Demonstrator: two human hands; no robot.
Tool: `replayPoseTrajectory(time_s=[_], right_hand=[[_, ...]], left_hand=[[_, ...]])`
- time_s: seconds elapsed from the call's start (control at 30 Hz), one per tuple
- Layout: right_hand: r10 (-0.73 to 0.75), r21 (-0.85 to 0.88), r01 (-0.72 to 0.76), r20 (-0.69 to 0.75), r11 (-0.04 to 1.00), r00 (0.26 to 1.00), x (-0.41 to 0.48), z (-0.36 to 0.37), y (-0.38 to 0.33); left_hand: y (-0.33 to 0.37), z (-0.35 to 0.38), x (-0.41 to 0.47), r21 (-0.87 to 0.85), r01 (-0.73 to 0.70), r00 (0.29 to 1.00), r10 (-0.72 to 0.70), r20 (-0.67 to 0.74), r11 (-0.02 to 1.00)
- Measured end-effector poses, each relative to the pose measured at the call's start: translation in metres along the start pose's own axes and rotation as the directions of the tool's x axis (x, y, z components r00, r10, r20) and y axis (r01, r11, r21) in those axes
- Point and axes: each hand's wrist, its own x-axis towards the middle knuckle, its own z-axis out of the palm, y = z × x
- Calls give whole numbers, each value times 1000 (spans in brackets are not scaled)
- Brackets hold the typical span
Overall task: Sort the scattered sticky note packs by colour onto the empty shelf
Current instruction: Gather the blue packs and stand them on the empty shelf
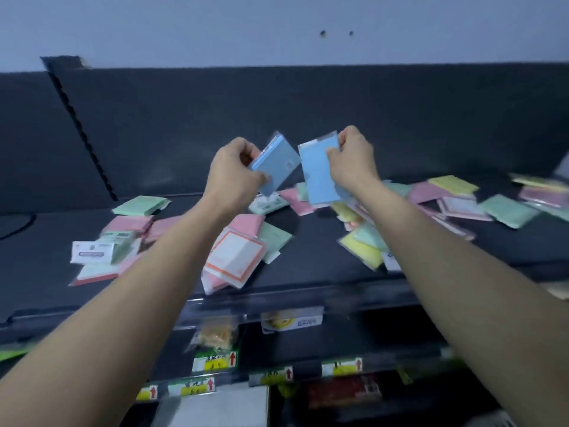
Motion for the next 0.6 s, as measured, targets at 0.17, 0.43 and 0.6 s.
replayPoseTrajectory(time_s=[0.17, 0.43, 0.6], right_hand=[[202, -51, -211, -139, 976, 969, -49, -93, 51], [624, 116, -618, -268, 777, 734, -169, -278, 132], [724, 112, -762, -423, 638, 545, -285, -396, 153]], left_hand=[[43, 56, -28, -160, -101, 955, 141, 259, 982], [146, 171, -119, -366, -200, 747, 383, 543, 909], [226, 237, -221, -498, -232, 547, 536, 644, 835]])
